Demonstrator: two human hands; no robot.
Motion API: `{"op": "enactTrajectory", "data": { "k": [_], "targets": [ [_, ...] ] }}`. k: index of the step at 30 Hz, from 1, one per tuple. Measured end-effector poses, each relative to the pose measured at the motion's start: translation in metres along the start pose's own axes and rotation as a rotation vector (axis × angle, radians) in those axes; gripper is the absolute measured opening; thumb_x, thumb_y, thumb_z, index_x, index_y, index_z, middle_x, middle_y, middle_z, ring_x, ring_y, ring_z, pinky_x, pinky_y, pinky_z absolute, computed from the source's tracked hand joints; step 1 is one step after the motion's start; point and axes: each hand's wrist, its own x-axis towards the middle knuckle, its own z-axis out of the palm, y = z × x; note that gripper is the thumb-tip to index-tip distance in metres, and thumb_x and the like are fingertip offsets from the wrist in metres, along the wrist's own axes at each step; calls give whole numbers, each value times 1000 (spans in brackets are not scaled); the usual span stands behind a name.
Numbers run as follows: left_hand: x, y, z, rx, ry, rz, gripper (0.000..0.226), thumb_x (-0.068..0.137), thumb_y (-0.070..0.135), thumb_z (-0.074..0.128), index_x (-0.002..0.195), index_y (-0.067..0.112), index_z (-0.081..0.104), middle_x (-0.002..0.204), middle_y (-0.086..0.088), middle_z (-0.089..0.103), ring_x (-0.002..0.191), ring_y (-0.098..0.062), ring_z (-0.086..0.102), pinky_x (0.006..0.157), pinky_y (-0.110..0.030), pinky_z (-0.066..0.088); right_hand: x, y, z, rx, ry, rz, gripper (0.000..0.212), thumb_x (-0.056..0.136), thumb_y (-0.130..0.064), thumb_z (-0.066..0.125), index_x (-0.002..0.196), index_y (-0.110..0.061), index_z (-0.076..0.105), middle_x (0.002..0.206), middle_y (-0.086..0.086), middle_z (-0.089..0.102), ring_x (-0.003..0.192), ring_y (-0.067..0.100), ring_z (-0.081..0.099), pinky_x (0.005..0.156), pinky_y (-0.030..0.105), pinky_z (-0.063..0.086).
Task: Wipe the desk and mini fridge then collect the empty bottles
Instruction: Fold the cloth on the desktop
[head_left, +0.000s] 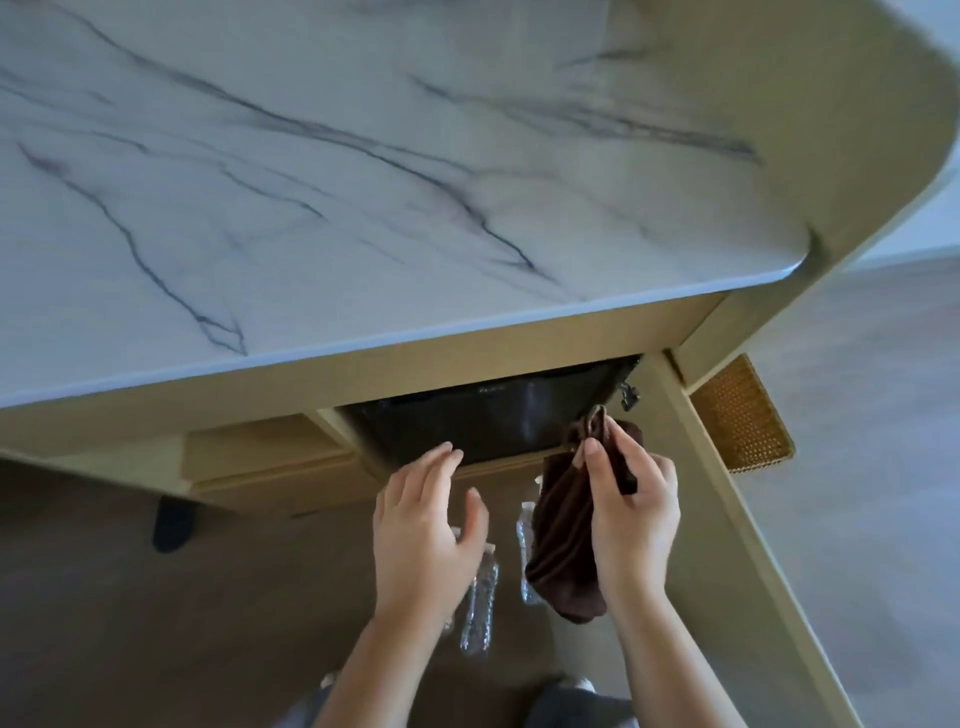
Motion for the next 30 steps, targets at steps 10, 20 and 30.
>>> {"op": "enactTrajectory", "data": {
  "k": [10, 20, 30],
  "targets": [
    [-21, 52, -115, 113, 26, 67, 39, 81, 29, 46, 108, 7, 65, 113, -5, 65, 101, -25, 61, 87, -41, 49, -47, -108, -51, -10, -172, -102, 30, 85, -26, 63, 114, -31, 61, 96, -2, 51, 71, -11, 51, 67, -1, 38],
    [-30, 16, -212, 175, 140, 108, 37, 82, 28, 48, 107, 7, 65, 113, -5, 64, 104, -20, 54, 88, -34, 42, -109, -163, -20, -40, -292, -176, 29, 85, -26, 63, 113, -33, 59, 94, -8, 51, 86, -1, 55, 74, 9, 40],
    [-35, -80, -300, 164, 140, 41, 39, 82, 31, 46, 108, 8, 64, 115, -6, 63, 104, -24, 59, 94, -38, 41, -173, -202, 76, -120, -375, -204, 27, 83, -26, 65, 110, -30, 64, 96, -5, 55, 88, 6, 58, 83, 25, 45]
  ]
}}
